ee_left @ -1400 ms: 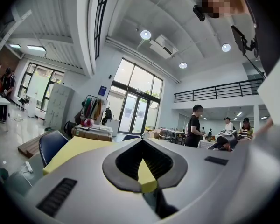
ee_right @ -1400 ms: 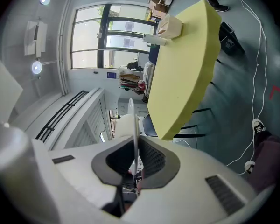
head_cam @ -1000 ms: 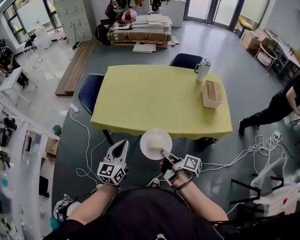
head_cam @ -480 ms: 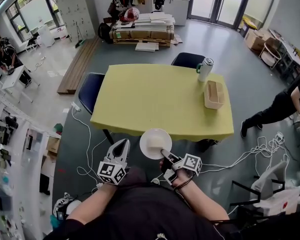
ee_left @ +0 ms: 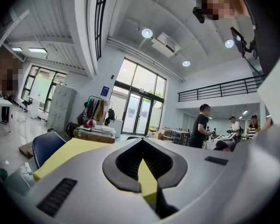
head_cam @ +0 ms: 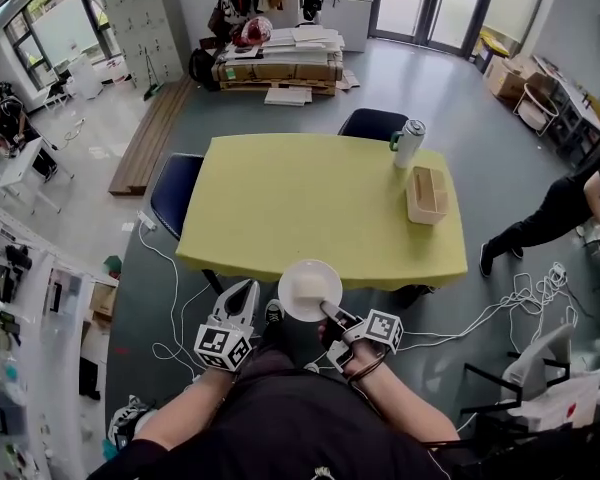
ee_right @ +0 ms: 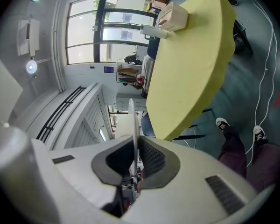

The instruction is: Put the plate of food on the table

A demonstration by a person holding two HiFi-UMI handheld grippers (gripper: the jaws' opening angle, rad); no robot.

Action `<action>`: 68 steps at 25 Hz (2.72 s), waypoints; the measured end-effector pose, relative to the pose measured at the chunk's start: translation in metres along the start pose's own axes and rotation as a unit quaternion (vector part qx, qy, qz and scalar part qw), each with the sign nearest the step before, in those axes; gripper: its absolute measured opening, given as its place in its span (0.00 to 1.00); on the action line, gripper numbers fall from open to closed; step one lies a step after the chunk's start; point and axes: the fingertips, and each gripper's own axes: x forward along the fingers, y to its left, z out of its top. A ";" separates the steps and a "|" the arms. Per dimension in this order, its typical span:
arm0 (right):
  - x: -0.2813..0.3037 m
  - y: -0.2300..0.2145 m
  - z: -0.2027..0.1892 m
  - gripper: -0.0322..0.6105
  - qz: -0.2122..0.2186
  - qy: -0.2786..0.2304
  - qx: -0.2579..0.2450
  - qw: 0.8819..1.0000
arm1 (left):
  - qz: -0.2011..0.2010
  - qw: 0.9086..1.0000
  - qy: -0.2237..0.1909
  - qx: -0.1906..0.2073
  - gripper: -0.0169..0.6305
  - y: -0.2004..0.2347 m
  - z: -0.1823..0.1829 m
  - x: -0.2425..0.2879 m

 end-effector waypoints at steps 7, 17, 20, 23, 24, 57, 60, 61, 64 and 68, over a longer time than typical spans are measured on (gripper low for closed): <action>0.030 0.006 0.030 0.10 -0.003 -0.008 -0.001 1.000 | -0.008 1.000 -0.001 -0.004 0.04 0.027 0.010 0.043; 0.082 0.012 0.086 0.10 -0.015 -0.032 0.012 0.999 | -0.042 0.999 0.008 -0.005 0.04 0.067 0.031 0.132; 0.101 0.018 0.102 0.10 -0.016 -0.040 0.014 0.999 | -0.051 0.999 0.012 -0.007 0.04 0.083 0.038 0.157; 0.122 0.023 0.117 0.10 -0.019 -0.050 0.016 0.998 | -0.061 0.998 0.018 -0.007 0.04 0.100 0.044 0.180; 0.129 0.025 0.122 0.10 -0.021 -0.054 0.017 0.998 | -0.065 0.998 0.019 -0.006 0.04 0.105 0.046 0.187; 0.219 0.059 0.219 0.10 -0.032 -0.074 0.002 0.997 | -0.105 0.994 0.025 -0.034 0.04 0.173 0.075 0.306; 0.228 0.063 0.223 0.10 -0.029 -0.061 -0.005 0.998 | -0.092 0.995 0.019 -0.039 0.04 0.182 0.077 0.307; 0.231 0.063 0.225 0.10 -0.029 -0.058 -0.006 0.998 | -0.088 0.995 0.017 -0.042 0.04 0.184 0.078 0.308; 0.235 0.062 0.231 0.10 -0.032 -0.052 -0.006 0.998 | -0.079 0.996 0.014 -0.049 0.04 0.190 0.080 0.308; 0.238 0.054 0.237 0.10 -0.037 -0.049 -0.002 0.998 | -0.068 0.996 0.014 -0.055 0.04 0.194 0.076 0.305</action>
